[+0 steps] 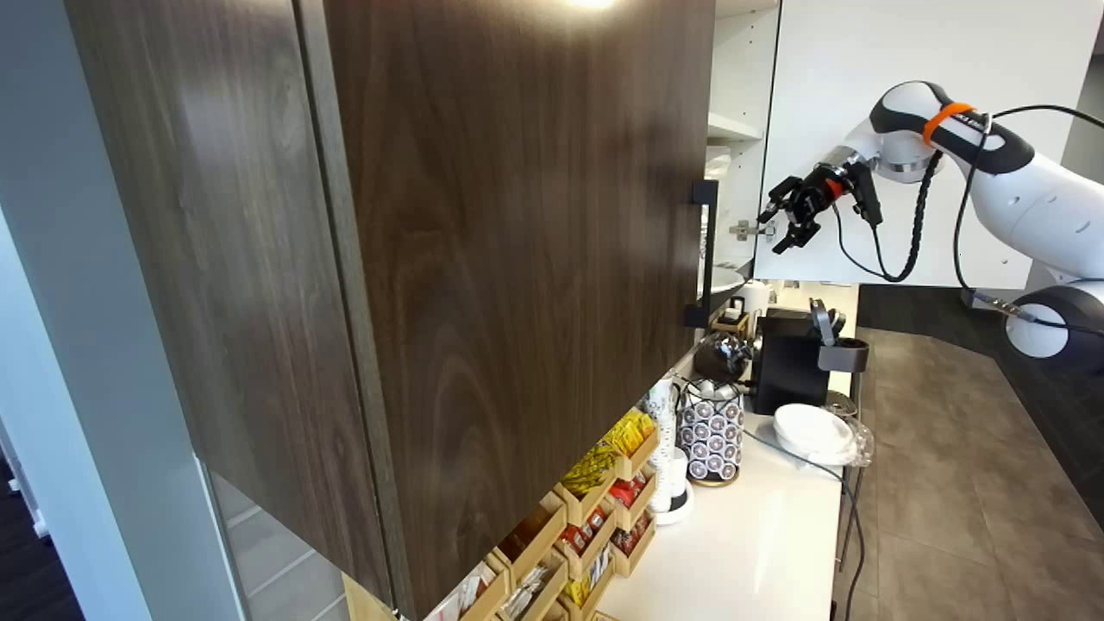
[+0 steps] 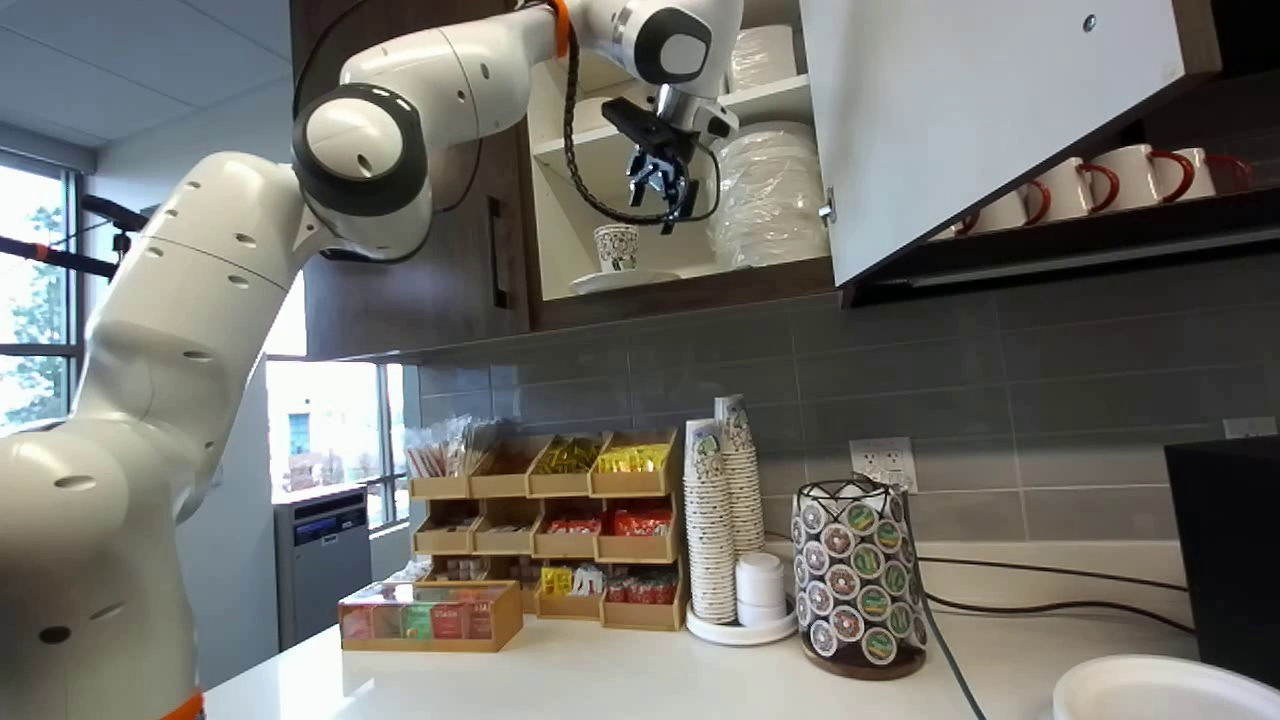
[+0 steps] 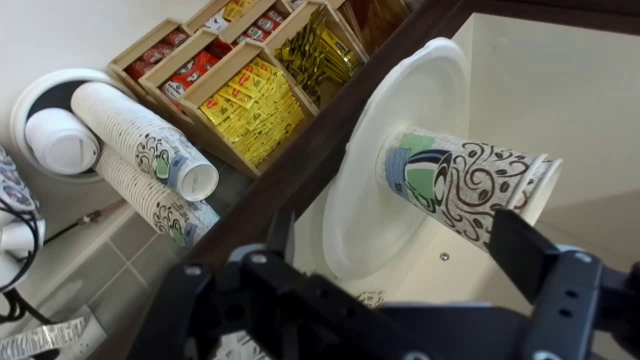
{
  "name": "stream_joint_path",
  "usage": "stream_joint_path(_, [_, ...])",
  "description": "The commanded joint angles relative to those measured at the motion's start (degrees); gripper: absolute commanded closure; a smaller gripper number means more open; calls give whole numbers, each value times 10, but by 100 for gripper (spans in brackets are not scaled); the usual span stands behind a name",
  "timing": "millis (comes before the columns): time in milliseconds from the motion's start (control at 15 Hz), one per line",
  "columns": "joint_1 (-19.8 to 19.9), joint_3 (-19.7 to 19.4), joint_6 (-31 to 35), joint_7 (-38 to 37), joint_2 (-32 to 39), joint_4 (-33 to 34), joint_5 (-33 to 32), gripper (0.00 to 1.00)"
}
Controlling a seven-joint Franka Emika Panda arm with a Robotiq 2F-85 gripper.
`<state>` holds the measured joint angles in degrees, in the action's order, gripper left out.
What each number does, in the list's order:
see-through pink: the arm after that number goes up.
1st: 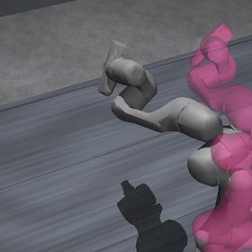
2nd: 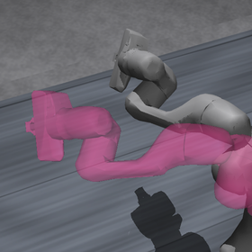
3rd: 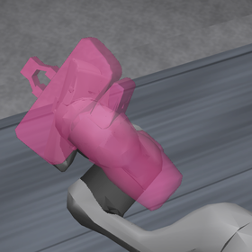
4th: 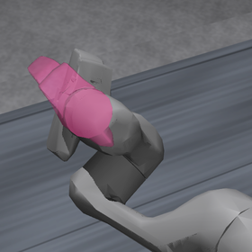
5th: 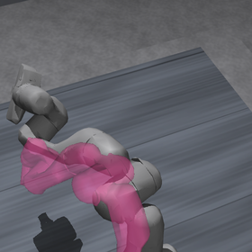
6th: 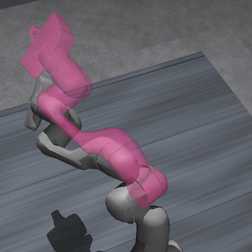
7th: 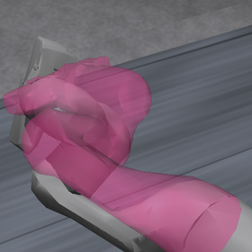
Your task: Put the cup on the plate then put the plate in the cupboard
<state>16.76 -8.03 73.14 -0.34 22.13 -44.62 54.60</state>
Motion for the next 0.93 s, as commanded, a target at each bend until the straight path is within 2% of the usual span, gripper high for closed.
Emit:
stream_joint_path(0, [0, -7, 26, 87, -39, -25, -14, 0])
stream_joint_path(467, [-8, -26, 86, 262, -91, -52, -64, 0])
stream_joint_path(800, [-9, -21, 169, 324, -139, -117, -57, 0])
stream_joint_path(867, [-1, -20, 140, 297, -98, -53, -53, 0])
